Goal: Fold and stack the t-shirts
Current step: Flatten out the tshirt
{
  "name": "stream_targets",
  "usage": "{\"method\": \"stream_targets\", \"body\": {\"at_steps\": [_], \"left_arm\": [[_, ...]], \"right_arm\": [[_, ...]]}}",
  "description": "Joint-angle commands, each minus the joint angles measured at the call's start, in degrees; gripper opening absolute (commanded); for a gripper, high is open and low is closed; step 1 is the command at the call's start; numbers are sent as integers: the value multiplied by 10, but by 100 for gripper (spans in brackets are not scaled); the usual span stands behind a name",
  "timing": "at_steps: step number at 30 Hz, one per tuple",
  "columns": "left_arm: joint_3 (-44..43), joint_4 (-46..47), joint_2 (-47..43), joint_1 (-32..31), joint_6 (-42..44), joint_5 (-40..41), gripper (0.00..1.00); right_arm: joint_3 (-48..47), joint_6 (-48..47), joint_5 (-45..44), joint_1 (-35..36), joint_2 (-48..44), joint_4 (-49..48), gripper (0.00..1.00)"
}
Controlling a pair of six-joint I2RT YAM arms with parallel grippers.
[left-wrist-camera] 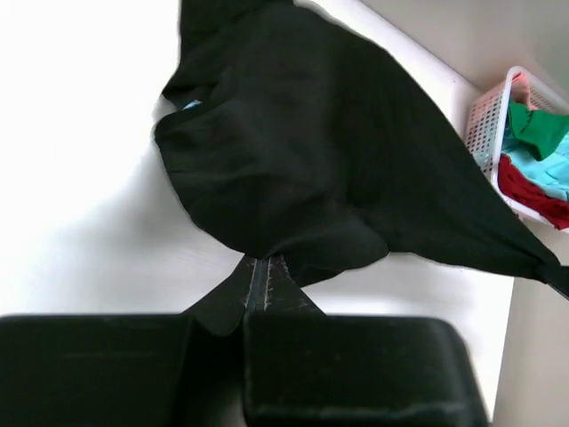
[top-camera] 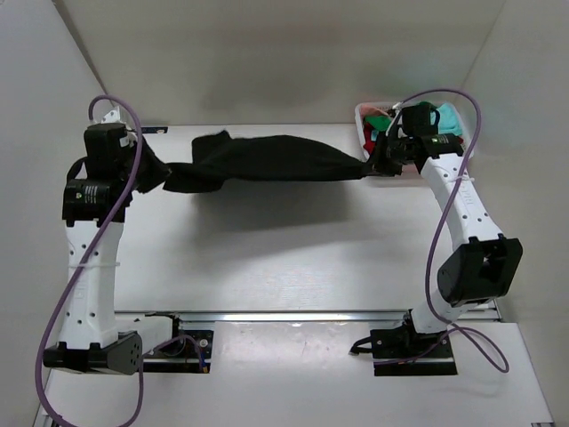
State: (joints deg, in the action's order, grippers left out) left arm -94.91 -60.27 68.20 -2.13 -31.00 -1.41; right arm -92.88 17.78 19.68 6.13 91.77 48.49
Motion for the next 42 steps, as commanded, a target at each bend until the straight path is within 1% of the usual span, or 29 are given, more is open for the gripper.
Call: {"method": "stream_targets", "body": {"at_steps": [1,2,3,4,5,6,8,10,12,14,17,20,22,25,27,29,31,32,33,35,36,37,38,39,40,41,42], "left_arm": [[7,3,-34,21,-24,17,0],[-30,-2,-32,18,-24,19,0],[-53,-12,-11,1,-24,35,0],[-106,-19,15,-4,-24,37,0],[-155,-28,25,-2,-23,32,0],[-175,-34,45,10,-27,14,0],[-234,-31,70,14,-35,17,0],[-244,-8,91,11,-44,14,0],[-211,16,99,20,-54,-9,0],[-184,57,115,17,-61,-11,0],[-173,93,157,18,-58,-12,0],[-202,117,215,20,-48,-28,0],[-227,123,260,41,-46,-40,0],[-284,123,293,48,-44,-42,0],[-332,119,311,53,-49,-47,0],[-405,111,313,75,-59,-53,0],[-418,115,291,93,-84,-72,0],[-398,130,280,103,-92,-83,0],[-383,139,250,109,-103,-94,0],[-314,144,217,107,-114,-103,0],[-300,140,194,95,-117,-106,0],[-264,134,169,87,-114,-105,0],[-213,135,151,66,-108,-93,0],[-182,133,120,48,-106,-77,0],[-105,145,78,42,-107,-78,0],[-20,150,56,44,-116,-90,0],[70,169,14,44,-121,-104,0]], "right_arm": [[-8,-17,-30,19,-83,-17,0],[-21,-24,-33,32,-99,-22,0],[-45,-29,-50,43,-104,-20,0],[-78,-33,-67,50,-103,-13,0],[-93,-38,-86,61,-99,-10,0],[-128,-39,-93,67,-92,-10,0],[-171,-35,-100,64,-76,-17,0],[-223,-30,-94,55,-56,-17,0],[-250,-32,-92,48,-19,-31,0],[-280,-30,-81,46,13,-41,0],[-312,-28,-64,42,69,-51,0],[-342,-26,-39,31,138,-64,1],[-371,-28,-23,27,186,-67,1],[-426,-22,-2,18,234,-74,0],[-479,-19,-3,15,240,-83,0],[-491,-7,2,6,215,-107,0],[-482,5,15,-8,188,-124,0],[-474,13,19,-22,177,-125,0],[-459,22,34,-30,170,-125,0],[-419,22,41,-42,146,-111,0],[-392,21,48,-45,135,-107,0],[-376,20,51,-45,126,-100,0],[-339,20,51,-48,109,-97,0],[-297,17,49,-46,92,-93,0],[-257,15,54,-47,86,-92,0],[-237,15,57,-46,71,-91,0],[-191,15,63,-45,62,-87,0]]}}
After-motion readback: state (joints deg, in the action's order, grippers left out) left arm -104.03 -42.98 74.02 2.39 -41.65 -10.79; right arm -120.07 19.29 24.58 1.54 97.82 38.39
